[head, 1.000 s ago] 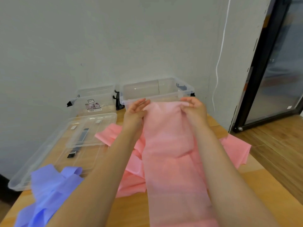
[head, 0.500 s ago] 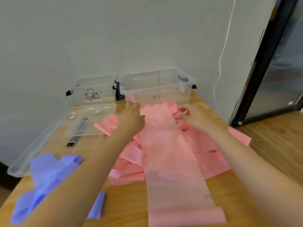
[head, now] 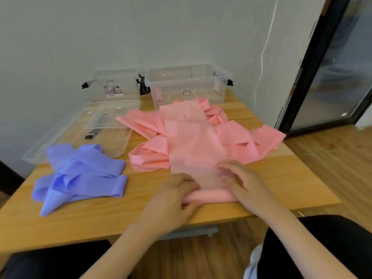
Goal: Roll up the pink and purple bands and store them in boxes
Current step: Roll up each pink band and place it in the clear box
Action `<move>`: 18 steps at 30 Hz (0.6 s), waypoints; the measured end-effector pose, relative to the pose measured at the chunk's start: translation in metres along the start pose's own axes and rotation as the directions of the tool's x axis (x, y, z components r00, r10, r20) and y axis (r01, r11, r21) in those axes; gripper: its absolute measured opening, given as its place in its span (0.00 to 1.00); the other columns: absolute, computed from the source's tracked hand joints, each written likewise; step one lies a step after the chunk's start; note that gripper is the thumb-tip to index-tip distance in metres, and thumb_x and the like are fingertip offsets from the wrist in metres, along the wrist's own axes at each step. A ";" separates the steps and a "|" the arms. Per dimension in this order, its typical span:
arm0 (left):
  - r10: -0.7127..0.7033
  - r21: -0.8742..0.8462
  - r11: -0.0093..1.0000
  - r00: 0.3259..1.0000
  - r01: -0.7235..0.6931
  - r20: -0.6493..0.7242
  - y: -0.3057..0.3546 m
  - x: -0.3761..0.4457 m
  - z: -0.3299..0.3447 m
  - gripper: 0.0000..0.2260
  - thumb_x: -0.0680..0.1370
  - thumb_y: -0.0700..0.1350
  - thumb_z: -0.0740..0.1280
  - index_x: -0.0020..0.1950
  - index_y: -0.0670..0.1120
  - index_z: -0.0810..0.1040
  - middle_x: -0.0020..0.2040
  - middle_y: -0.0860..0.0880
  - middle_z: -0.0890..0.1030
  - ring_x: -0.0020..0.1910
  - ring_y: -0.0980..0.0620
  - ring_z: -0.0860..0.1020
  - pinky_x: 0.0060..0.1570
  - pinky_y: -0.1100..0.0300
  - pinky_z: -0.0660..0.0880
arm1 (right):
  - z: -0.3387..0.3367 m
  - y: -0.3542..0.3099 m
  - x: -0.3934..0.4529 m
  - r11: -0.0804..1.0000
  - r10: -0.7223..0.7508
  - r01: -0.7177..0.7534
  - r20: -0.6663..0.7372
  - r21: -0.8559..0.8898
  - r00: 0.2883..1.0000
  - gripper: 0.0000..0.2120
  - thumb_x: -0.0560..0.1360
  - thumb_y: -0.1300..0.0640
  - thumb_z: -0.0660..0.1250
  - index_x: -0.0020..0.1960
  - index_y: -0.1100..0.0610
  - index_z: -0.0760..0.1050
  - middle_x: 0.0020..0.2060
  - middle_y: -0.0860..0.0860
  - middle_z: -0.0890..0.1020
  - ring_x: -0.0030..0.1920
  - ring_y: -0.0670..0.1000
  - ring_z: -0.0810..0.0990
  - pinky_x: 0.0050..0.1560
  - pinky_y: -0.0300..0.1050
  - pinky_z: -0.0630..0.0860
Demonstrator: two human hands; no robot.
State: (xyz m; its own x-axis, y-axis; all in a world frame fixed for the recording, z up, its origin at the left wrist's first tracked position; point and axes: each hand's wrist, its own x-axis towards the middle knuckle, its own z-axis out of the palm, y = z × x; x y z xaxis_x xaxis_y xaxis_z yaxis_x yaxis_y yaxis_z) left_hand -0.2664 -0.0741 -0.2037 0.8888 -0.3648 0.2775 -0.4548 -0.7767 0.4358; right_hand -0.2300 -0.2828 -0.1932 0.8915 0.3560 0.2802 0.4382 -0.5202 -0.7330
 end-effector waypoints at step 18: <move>-0.154 -0.088 0.986 0.974 0.141 -0.164 -0.005 -0.002 -0.005 0.12 0.71 0.50 0.63 0.50 0.48 0.80 0.45 0.53 0.81 0.45 0.57 0.74 0.44 0.77 0.64 | 0.000 0.003 -0.011 0.993 0.007 -0.003 0.034 -0.116 0.999 0.14 0.67 0.57 0.73 0.47 0.42 0.74 0.49 0.35 0.73 0.53 0.33 0.70 0.52 0.21 0.60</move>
State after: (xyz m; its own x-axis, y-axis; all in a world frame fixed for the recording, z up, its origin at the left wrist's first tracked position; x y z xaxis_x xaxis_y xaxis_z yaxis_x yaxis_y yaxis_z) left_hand -0.2660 -0.0673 -0.2025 0.9269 -0.1515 0.3432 -0.3278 -0.7722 0.5443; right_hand -0.2385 -0.2882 -0.1987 0.8901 0.3784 0.2540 0.4460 -0.6081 -0.6567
